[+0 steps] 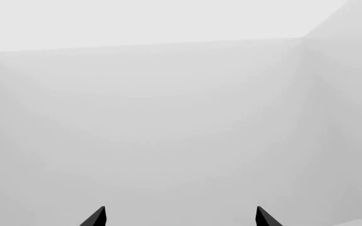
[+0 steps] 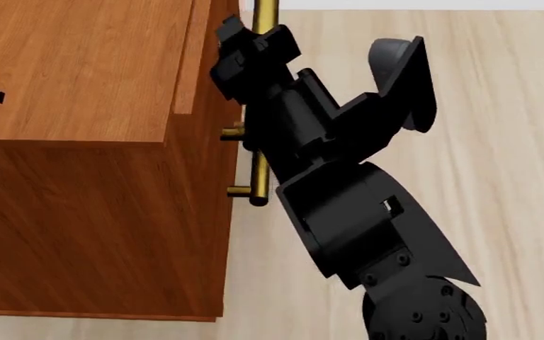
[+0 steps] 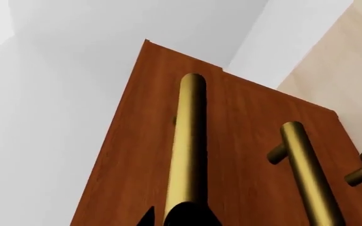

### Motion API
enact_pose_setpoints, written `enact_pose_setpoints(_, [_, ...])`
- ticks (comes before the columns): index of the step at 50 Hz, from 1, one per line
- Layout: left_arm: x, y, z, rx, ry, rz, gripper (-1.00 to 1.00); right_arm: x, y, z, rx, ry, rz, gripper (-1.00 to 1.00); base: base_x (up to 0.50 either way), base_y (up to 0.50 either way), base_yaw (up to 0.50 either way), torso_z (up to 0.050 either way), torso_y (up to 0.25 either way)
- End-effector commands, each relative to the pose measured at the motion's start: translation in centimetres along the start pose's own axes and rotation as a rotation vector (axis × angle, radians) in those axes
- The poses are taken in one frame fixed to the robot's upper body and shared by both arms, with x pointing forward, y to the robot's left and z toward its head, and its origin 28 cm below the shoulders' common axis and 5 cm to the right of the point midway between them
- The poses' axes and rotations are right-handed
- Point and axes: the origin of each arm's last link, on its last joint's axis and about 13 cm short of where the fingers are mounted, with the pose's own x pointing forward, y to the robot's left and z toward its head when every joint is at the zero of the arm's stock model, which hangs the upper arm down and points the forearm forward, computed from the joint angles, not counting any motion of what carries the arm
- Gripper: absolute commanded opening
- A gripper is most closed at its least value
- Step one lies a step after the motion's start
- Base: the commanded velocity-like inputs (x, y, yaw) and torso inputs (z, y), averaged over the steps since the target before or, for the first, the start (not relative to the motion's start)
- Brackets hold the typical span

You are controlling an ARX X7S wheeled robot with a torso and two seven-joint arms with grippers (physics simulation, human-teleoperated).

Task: Close the bottom drawer of the cabinet and open the top drawer.

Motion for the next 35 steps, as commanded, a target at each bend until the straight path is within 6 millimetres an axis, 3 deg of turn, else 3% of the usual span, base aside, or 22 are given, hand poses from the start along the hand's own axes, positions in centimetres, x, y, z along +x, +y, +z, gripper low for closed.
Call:
enact_pose_setpoints(1, [0.1,-0.1,0.1,-0.002,-0.003,-0.004,1.0,-0.8,1.3,0.3,-0.014,0.006,0.063,-1.0,0.0,0.0,0.0,0.0,0.0])
enact_pose_setpoints(35, [0.1,-0.2,0.3,-0.004,-0.01,-0.005,1.0,-2.7,1.6,2.8,-0.004,-0.104,0.066,-1.0,0.0,0.0,0.0,0.001,0.007])
